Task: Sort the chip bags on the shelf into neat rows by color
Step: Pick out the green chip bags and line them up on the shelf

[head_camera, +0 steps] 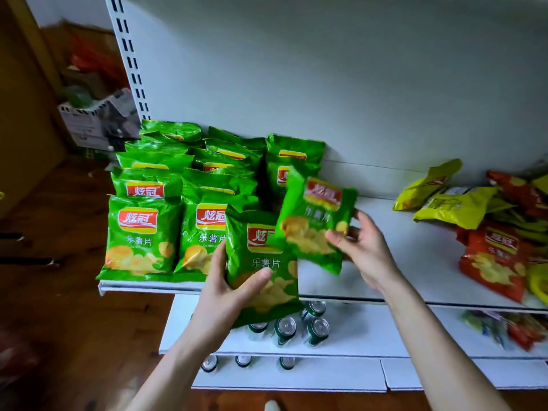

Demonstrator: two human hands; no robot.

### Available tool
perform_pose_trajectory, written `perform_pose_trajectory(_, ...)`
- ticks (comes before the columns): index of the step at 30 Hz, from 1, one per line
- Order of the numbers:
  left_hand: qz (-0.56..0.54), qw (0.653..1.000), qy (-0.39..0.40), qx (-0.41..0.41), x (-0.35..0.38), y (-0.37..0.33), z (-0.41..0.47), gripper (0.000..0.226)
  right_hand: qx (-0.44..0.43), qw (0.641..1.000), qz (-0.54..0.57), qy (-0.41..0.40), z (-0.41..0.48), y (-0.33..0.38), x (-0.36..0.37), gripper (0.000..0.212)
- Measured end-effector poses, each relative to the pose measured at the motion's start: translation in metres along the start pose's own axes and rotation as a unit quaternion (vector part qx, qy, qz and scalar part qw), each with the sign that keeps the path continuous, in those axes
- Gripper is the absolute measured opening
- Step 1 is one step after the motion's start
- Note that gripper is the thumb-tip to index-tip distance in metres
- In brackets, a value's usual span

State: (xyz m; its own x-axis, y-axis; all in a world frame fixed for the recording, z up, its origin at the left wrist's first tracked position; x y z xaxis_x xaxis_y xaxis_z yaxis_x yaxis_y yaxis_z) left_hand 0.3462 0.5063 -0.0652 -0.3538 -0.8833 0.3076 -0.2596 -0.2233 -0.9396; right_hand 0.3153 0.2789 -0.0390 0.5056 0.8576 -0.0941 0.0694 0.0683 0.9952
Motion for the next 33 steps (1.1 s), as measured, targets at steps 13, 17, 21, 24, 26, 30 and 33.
perform_pose_trajectory(13,0.011,1.000,-0.010,0.010,-0.014,0.007,-0.009,0.056,-0.064,0.947,-0.304,-0.079,0.090,-0.035,0.039,0.053)
perform_pose_trajectory(17,-0.008,1.000,-0.010,0.002,-0.009,0.006,-0.006,0.052,-0.028,0.940,-0.328,-0.086,0.084,-0.026,0.026,0.073)
perform_pose_trajectory(21,-0.013,1.000,-0.012,0.012,-0.001,0.005,0.001,0.055,-0.090,0.972,-0.167,-0.141,0.039,0.007,0.001,0.044)
perform_pose_trajectory(24,0.009,0.999,-0.005,0.037,0.011,0.003,0.007,0.041,-0.015,0.999,-0.040,0.033,-0.017,0.016,0.001,0.052)
perform_pose_trajectory(26,0.035,0.998,0.003,0.054,0.019,0.003,0.013,0.038,0.044,0.988,-0.051,0.140,-0.048,0.010,0.009,0.072)
perform_pose_trajectory(30,0.139,0.983,0.009,0.120,0.025,0.009,0.020,0.057,0.021,0.990,-0.093,0.101,-0.051,-0.002,0.010,0.052)
perform_pose_trajectory(33,0.275,0.940,-0.025,0.202,0.021,0.019,0.016,0.063,-0.023,0.990,-0.134,-0.025,-0.015,-0.007,-0.004,0.049)
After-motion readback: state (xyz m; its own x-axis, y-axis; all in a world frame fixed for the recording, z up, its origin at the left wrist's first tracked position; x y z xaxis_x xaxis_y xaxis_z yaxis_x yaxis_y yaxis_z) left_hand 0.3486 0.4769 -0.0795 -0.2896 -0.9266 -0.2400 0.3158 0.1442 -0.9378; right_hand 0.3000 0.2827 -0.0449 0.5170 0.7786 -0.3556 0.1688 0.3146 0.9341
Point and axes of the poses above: each hand's wrist, its own z-axis towards the middle knuckle, its own x-axis out of the palm, y = z × x, the point moved 4 cm from there along z, towards the middle knuckle, and after that the axes turned 3 degrees about -y, right-handed, at the moved point
